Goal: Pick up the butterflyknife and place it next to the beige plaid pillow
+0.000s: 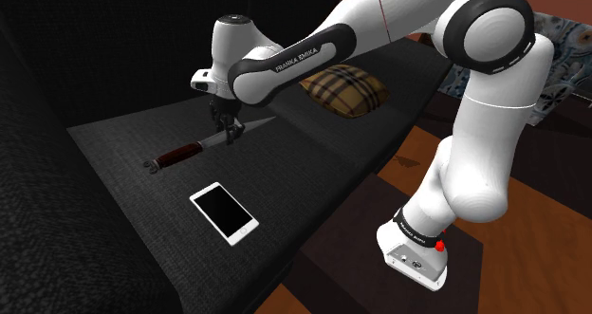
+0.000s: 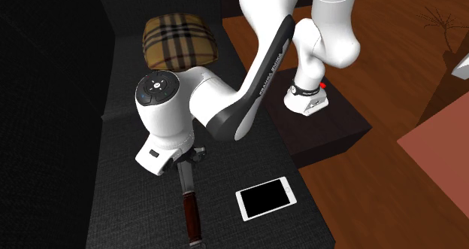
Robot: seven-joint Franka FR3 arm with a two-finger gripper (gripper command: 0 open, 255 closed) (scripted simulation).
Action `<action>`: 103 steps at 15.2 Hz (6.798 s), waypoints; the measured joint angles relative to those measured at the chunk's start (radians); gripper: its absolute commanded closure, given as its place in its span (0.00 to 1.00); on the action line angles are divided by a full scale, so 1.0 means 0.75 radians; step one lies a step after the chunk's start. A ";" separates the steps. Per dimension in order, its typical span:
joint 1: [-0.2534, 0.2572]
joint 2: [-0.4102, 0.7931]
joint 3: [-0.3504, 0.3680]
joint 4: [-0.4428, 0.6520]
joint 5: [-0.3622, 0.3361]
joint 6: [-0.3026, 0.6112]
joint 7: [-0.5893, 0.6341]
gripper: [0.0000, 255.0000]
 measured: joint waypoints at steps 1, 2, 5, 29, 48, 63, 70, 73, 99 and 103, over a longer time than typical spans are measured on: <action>0.000 0.000 0.000 0.000 0.000 0.000 0.000 1.00; 0.000 0.000 0.000 0.000 0.000 0.000 0.000 1.00; 0.000 0.000 0.000 0.000 0.000 0.000 0.000 1.00; -0.005 -0.157 0.009 0.176 0.034 -0.331 -0.039 1.00; -0.003 -0.208 0.013 0.445 0.047 -0.651 -0.061 1.00; -0.195 -0.496 -0.157 0.118 0.086 -0.593 -0.427 1.00; -0.210 -0.506 -0.176 0.002 0.086 -0.485 -0.457 1.00; -0.210 -0.505 -0.175 -0.016 0.086 -0.467 -0.456 0.00; -0.377 -0.410 -0.310 -0.391 -0.439 0.191 -0.499 0.00; -0.377 -0.409 -0.310 -0.390 -0.438 0.192 -0.499 1.00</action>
